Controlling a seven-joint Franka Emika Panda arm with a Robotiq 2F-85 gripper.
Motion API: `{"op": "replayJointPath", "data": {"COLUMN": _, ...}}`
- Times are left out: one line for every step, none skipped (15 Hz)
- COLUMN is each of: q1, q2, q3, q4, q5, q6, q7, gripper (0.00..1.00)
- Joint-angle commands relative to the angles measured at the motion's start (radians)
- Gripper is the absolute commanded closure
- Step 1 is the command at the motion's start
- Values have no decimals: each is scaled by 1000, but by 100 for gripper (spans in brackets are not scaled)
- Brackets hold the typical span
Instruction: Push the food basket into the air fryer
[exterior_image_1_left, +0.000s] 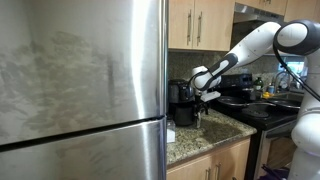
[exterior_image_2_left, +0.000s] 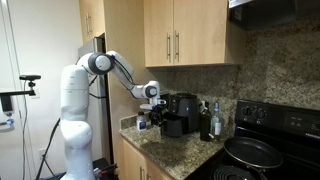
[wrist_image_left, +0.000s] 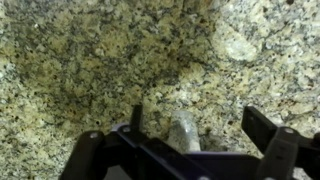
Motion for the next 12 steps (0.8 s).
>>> {"op": "replayJointPath", "data": {"q1": -21, "q2": 72, "q3": -33, "q4": 3, "q5": 94, "q6": 194, "q7": -28, "gripper": 0}}
{"op": "replayJointPath", "data": {"q1": -25, "q2": 89, "q3": -39, "q4": 5, "q5": 138, "q6": 253, "q7": -40, "gripper": 0}}
{"op": "replayJointPath", "data": {"q1": -31, "q2": 107, "q3": -39, "q4": 6, "q5": 195, "q6": 310, "q7": -63, "gripper": 0}}
{"op": "replayJointPath", "data": {"q1": -35, "q2": 120, "q3": -32, "q4": 5, "q5": 254, "q6": 367, "q7": -93, "gripper": 0}}
{"op": "replayJointPath", "data": {"q1": -37, "q2": 133, "q3": -25, "q4": 2, "q5": 298, "q6": 426, "q7": -121, "gripper": 0}}
{"op": "replayJointPath", "data": {"q1": -38, "q2": 142, "q3": -13, "q4": -1, "q5": 341, "q6": 482, "q7": -154, "gripper": 0}}
{"op": "replayJointPath", "data": {"q1": -38, "q2": 149, "q3": 1, "q4": -3, "q5": 382, "q6": 538, "q7": -188, "gripper": 0}}
{"op": "replayJointPath", "data": {"q1": -34, "q2": 151, "q3": 11, "q4": 2, "q5": 403, "q6": 575, "q7": -208, "gripper": 0}}
{"op": "replayJointPath", "data": {"q1": -31, "q2": 157, "q3": 21, "q4": 6, "q5": 415, "q6": 608, "q7": -228, "gripper": 0}}
{"op": "replayJointPath", "data": {"q1": -26, "q2": 168, "q3": 28, "q4": 17, "q5": 408, "q6": 645, "q7": -236, "gripper": 0}}
{"op": "replayJointPath", "data": {"q1": -23, "q2": 178, "q3": 34, "q4": 26, "q5": 395, "q6": 679, "q7": -239, "gripper": 0}}
{"op": "replayJointPath", "data": {"q1": -16, "q2": 191, "q3": 30, "q4": 40, "q5": 366, "q6": 704, "q7": -228, "gripper": 0}}
